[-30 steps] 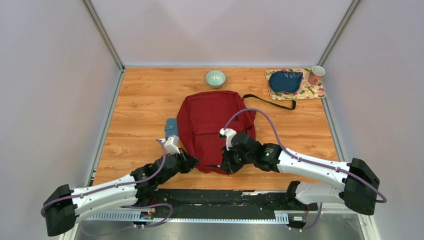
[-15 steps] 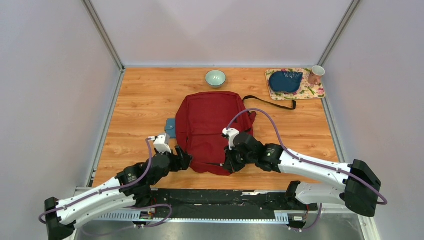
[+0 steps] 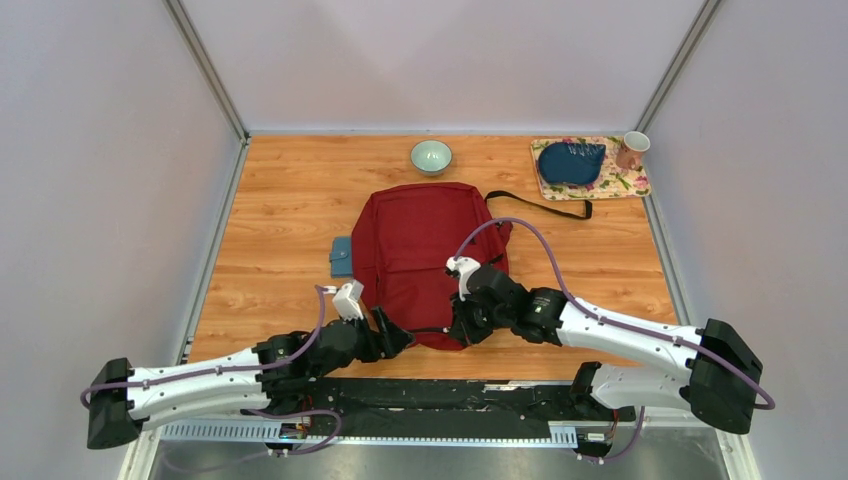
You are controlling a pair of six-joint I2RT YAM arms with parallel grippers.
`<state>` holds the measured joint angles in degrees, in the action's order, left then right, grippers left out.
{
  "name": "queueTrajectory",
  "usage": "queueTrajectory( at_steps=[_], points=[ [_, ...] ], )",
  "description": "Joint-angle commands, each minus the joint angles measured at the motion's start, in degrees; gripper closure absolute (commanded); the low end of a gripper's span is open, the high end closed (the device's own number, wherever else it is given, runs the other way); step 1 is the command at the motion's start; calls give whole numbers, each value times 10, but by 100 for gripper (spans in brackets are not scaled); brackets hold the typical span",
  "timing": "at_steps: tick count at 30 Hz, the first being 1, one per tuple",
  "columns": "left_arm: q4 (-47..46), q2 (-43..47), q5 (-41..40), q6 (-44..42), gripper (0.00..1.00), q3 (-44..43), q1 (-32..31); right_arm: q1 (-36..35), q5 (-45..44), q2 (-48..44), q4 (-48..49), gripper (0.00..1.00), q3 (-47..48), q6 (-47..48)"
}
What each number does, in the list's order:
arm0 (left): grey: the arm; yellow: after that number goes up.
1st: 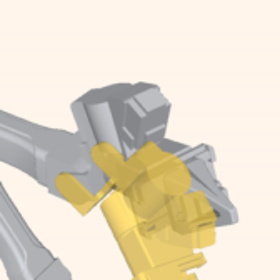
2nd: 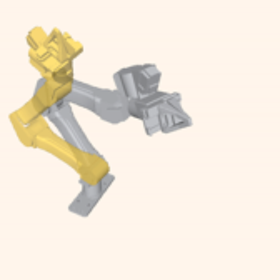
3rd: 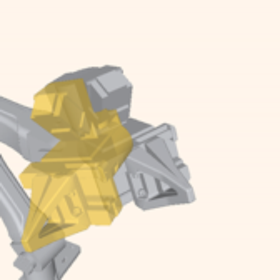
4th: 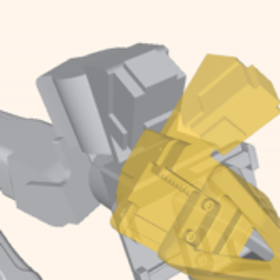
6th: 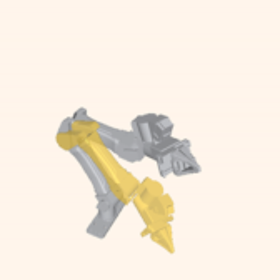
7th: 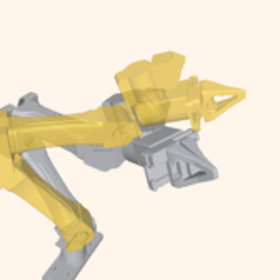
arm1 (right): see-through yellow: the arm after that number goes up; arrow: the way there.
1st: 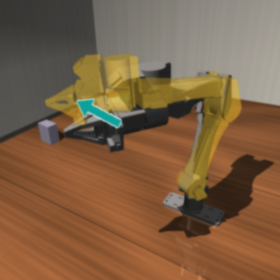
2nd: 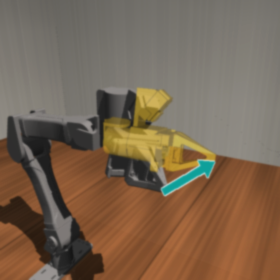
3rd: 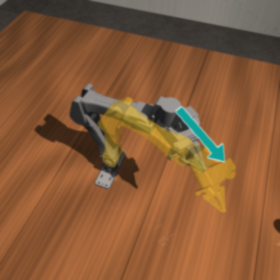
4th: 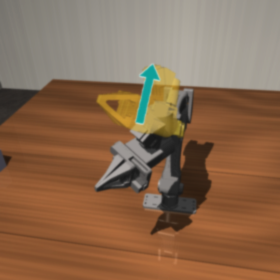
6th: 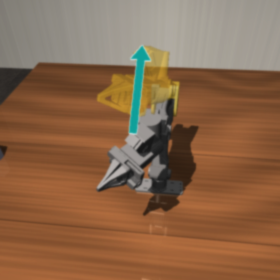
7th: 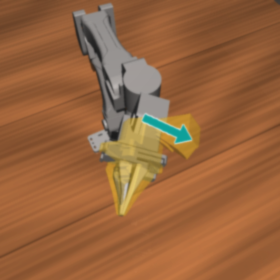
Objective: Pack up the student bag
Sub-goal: Zip the student bag at the center of the board.
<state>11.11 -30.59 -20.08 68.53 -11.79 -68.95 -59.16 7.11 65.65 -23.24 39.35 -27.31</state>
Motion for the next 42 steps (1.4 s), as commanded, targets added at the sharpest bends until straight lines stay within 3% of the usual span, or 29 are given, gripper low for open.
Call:
queueTrajectory(
  at_steps=[1, 4, 13, 18, 25, 31, 40, 42],
  points=[
    [-46, -29, -37, 51, 17, -43, -45, 4, -18, -16, 5, 100, -2, 11],
    [-56, -49, -55, 61, 17, -51, -67, 5, -15, -16, 6, 100, 0, 12],
    [-253, -130, -85, 26, 17, -17, -67, 5, -2, -17, 7, 100, -5, 16],
    [-244, -165, -102, 16, 17, -24, -67, 5, 10, -25, 9, 100, -10, 21],
    [-175, -145, -142, -8, 19, -3, -65, 5, 26, -32, 14, 100, -22, 27],
    [-193, -122, -111, 3, 19, 34, -32, 6, 34, -27, 17, 100, -21, 31],
    [-248, -177, -116, 6, 14, 22, -29, 5, 43, -4, 24, 100, -16, 28],
    [-245, -192, -123, -3, 23, 14, -29, 6, 43, -4, 22, 100, -16, 29]
  ],
)
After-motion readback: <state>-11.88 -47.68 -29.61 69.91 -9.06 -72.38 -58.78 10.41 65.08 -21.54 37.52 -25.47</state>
